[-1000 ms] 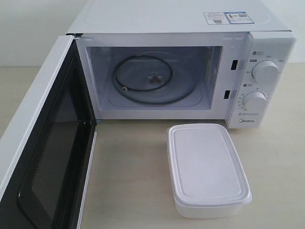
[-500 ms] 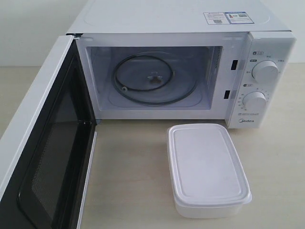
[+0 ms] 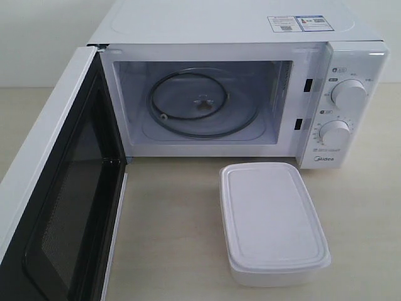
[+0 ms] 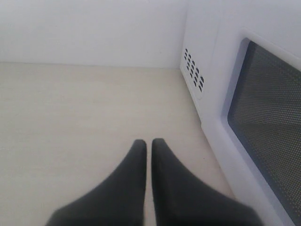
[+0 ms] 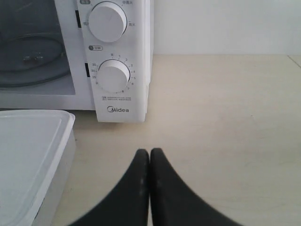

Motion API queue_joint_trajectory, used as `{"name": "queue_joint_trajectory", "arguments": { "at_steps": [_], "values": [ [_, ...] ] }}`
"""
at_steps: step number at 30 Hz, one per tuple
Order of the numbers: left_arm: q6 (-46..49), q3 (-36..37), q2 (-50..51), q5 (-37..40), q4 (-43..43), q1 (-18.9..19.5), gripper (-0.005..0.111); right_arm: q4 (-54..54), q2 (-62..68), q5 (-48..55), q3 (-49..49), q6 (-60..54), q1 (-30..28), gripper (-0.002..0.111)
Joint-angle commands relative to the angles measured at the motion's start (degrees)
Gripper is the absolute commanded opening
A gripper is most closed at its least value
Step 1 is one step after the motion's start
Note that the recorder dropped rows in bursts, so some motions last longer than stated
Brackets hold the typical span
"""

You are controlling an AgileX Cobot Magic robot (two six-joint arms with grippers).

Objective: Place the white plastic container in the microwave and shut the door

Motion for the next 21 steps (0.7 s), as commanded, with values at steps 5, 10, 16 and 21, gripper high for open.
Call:
{"name": "queue_joint_trajectory", "arguments": {
  "at_steps": [5, 10, 16, 21],
  "values": [
    [0.0, 0.2, -0.2, 0.2, 0.0, 0.2, 0.004, -0.3, -0.3, -0.3, 0.3, -0.1, -0.2, 0.0],
    [0.0, 0.2, -0.2, 0.2, 0.0, 0.2, 0.004, -0.9, -0.3, -2.2, 0.3, -0.3, -0.2, 0.0],
    [0.0, 0.2, -0.2, 0.2, 0.0, 0.2, 0.004, -0.8, -0.3, -13.7, 0.3, -0.3, -0.2, 0.0],
    [0.0, 0.2, -0.2, 0.2, 0.0, 0.2, 0.004, -0.8, -0.3, -23.1, 0.3, -0.3, -0.2, 0.0]
  ]
}}
